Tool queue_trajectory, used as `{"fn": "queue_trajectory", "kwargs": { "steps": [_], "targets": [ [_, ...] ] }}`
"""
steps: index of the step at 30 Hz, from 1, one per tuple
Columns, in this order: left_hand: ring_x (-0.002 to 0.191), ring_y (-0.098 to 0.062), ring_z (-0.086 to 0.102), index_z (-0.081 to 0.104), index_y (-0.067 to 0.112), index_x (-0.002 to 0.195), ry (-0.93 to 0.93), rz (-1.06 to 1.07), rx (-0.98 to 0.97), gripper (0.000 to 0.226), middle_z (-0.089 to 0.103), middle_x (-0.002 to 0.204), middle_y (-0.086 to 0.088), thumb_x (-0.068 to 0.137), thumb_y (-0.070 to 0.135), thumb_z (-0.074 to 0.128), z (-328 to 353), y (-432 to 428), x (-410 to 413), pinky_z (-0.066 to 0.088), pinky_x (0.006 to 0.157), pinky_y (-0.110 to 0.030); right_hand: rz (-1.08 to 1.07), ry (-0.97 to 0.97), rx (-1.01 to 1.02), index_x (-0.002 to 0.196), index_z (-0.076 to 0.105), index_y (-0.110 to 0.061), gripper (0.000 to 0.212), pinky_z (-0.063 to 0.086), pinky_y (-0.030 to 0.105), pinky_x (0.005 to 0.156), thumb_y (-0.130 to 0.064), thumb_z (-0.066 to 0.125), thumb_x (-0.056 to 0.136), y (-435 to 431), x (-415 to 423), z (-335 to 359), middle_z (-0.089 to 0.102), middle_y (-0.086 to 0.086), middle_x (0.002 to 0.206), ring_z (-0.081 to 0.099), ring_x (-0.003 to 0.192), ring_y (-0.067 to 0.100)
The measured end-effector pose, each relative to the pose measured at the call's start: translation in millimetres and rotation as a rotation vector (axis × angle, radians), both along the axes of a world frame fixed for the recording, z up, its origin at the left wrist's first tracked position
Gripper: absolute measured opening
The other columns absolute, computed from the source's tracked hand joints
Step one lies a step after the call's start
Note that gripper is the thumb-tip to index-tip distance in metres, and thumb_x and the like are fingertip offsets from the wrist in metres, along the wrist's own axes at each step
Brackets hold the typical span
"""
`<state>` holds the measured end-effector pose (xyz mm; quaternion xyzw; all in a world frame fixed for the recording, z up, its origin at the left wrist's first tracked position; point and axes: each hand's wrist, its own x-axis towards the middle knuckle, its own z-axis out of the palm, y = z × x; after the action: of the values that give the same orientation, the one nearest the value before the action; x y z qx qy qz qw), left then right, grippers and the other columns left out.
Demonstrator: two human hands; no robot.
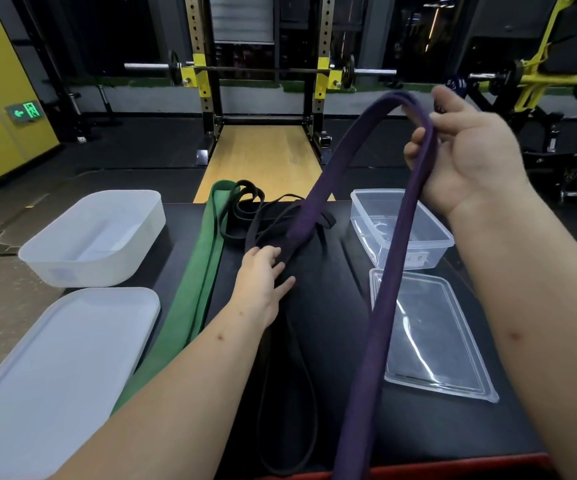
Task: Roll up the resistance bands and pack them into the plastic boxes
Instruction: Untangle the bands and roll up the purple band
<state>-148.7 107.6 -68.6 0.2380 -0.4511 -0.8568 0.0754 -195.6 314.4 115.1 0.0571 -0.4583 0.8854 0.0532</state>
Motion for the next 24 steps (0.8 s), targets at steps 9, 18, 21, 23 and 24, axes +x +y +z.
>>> {"fn": "queue_trajectory", "kwargs": {
  "steps": [9, 18, 21, 23, 24],
  "targets": [
    [0.106, -0.034, 0.071, 0.065, 0.002, 0.113, -0.037, -0.121, -0.035, 0.033, 0.068, 0.121, -0.024, 0.104, 0.032, 0.053, 17.6, 14.3, 8.8, 0.059, 0.095, -0.049, 0.148, 0.093, 0.160, 0.126, 0.061, -0.010, 0.035, 0.052, 0.030, 0.063, 0.005, 0.043, 0.100, -0.9, 35.9, -19.0, 0.070, 0.006, 0.103, 0.060, 0.062, 0.016],
    [0.062, -0.022, 0.068, 0.062, 0.003, 0.114, 0.137, -0.430, 0.051, 0.046, 0.072, 0.078, -0.011, 0.104, 0.046, 0.049, 65.0, 40.8, 15.0, 0.052, 0.070, -0.037, 0.426, -0.047, 0.705, 0.117, 0.060, -0.007, 0.030, 0.061, 0.047, 0.073, 0.014, 0.057, 0.094, -5.4, 61.0, -82.4, 0.072, 0.008, 0.098, 0.073, 0.074, 0.029],
    [0.066, -0.022, 0.069, 0.062, 0.005, 0.114, 0.160, -0.408, -0.084, 0.019, 0.073, 0.079, -0.010, 0.103, 0.016, 0.050, 65.5, 42.8, 9.7, 0.057, 0.068, -0.036, 0.473, -0.090, 0.712, 0.105, 0.054, -0.011, 0.019, 0.060, 0.048, 0.078, 0.004, 0.061, 0.096, -0.9, 53.5, -79.5, 0.068, 0.011, 0.093, 0.072, 0.077, 0.031],
    [0.080, -0.029, 0.069, 0.062, 0.003, 0.120, 0.188, -0.436, -0.095, 0.024, 0.073, 0.088, -0.013, 0.102, 0.007, 0.047, 65.3, 43.4, 5.8, 0.058, 0.082, -0.047, 0.368, -0.152, 0.770, 0.097, 0.057, -0.010, 0.006, 0.060, 0.047, 0.079, -0.013, 0.063, 0.098, -0.8, 39.5, -76.7, 0.067, 0.015, 0.087, 0.072, 0.076, 0.032],
    [0.083, -0.031, 0.067, 0.061, 0.001, 0.120, 0.212, -0.448, -0.106, 0.025, 0.072, 0.089, -0.015, 0.101, 0.003, 0.044, 66.3, 44.2, 4.1, 0.057, 0.082, -0.048, 0.256, -0.192, 0.838, 0.092, 0.060, -0.009, 0.016, 0.060, 0.043, 0.075, -0.023, 0.062, 0.100, -0.1, 29.4, -77.3, 0.065, 0.015, 0.082, 0.071, 0.071, 0.030]
  ]
}}
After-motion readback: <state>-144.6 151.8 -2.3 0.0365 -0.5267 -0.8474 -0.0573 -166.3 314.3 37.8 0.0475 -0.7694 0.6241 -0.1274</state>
